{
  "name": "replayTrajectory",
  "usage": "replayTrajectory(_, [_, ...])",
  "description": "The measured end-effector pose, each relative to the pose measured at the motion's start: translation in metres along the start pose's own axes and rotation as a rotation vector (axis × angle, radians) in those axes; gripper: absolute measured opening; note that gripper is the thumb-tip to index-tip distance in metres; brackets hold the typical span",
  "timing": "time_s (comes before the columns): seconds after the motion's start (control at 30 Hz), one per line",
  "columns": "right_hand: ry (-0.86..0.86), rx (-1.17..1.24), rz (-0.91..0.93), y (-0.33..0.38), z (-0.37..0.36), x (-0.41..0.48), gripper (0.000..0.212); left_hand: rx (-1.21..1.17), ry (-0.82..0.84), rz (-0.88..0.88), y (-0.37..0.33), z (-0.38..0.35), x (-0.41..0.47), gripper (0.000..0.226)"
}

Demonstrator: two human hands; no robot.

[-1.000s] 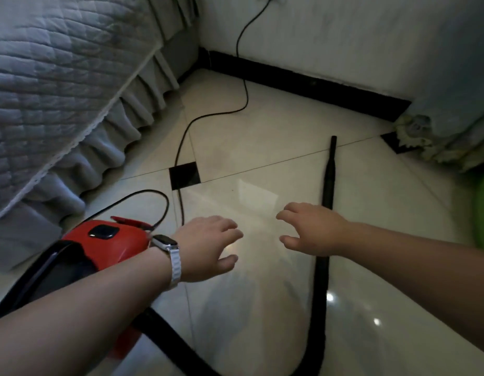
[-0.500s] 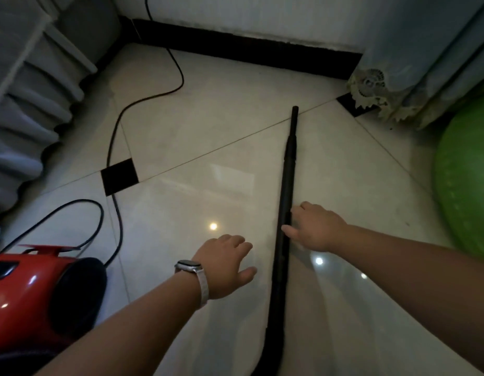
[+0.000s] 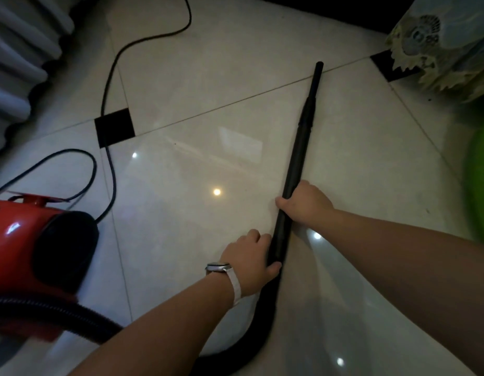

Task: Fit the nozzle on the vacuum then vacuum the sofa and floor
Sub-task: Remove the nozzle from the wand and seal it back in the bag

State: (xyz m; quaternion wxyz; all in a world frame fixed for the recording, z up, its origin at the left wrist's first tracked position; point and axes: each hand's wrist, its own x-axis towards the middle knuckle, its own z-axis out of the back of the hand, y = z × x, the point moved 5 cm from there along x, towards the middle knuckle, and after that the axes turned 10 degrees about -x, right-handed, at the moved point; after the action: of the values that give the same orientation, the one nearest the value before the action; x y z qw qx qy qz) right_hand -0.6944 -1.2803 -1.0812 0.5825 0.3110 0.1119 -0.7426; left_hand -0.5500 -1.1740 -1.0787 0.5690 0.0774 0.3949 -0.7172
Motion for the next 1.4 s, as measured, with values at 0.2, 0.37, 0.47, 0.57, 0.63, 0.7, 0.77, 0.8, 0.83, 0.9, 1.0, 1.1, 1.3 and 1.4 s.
replayTrajectory(0.2, [0.002, 0.159, 0.028, 0.015, -0.005, -0.014, 0.05, -0.345, 0.003, 0.144, 0.001, -0.017, -0.006, 0.04])
replayTrajectory(0.37, [-0.017, 0.192, 0.098, 0.039, 0.006, -0.03, 0.044, -0.511, 0.007, 0.173, 0.005, -0.005, -0.014, 0.04])
replayTrajectory(0.47, [-0.023, 0.224, 0.167, 0.063, 0.012, -0.045, 0.042, -0.755, -0.063, 0.184, 0.009, 0.011, -0.021, 0.034])
replayTrajectory(0.57, [-0.014, 0.256, 0.25, 0.093, 0.017, -0.065, 0.039, -0.946, -0.156, 0.201, 0.016, 0.031, -0.033, 0.028])
replayTrajectory(0.63, [-0.007, 0.316, 0.277, 0.111, 0.022, -0.076, 0.037, -1.017, -0.191, 0.194, 0.022, 0.044, -0.046, 0.025])
replayTrajectory(0.7, [0.003, 0.412, 0.281, 0.126, 0.028, -0.087, 0.034, -1.055, -0.217, 0.18, 0.029, 0.06, -0.062, 0.025])
replayTrajectory(0.77, [0.021, 0.551, 0.276, 0.142, 0.035, -0.097, 0.032, -1.033, -0.232, 0.168, 0.04, 0.079, -0.08, 0.027])
replayTrajectory(0.8, [0.023, 0.619, 0.273, 0.15, 0.04, -0.102, 0.03, -0.995, -0.238, 0.167, 0.047, 0.089, -0.09, 0.029])
replayTrajectory(0.83, [0.015, 0.684, 0.271, 0.159, 0.047, -0.107, 0.028, -0.949, -0.241, 0.171, 0.055, 0.098, -0.1, 0.03])
replayTrajectory(0.9, [-0.01, 0.813, 0.255, 0.174, 0.06, -0.112, 0.028, -0.859, -0.221, 0.184, 0.072, 0.112, -0.12, 0.034])
replayTrajectory(1.0, [-0.064, 0.967, 0.232, 0.191, 0.079, -0.113, 0.026, -0.796, -0.17, 0.2, 0.094, 0.124, -0.149, 0.039])
replayTrajectory(1.1, [-0.104, 1.041, 0.212, 0.203, 0.088, -0.115, 0.018, -0.736, -0.148, 0.222, 0.113, 0.13, -0.175, 0.039])
replayTrajectory(1.3, [0.113, 0.971, 0.201, 0.233, 0.039, -0.133, 0.032, -0.565, -0.144, 0.348, 0.181, 0.141, -0.231, 0.034])
replayTrajectory(1.4, [0.221, 0.998, 0.222, 0.253, 0.017, -0.15, 0.032, -0.46, -0.158, 0.399, 0.208, 0.144, -0.253, 0.036])
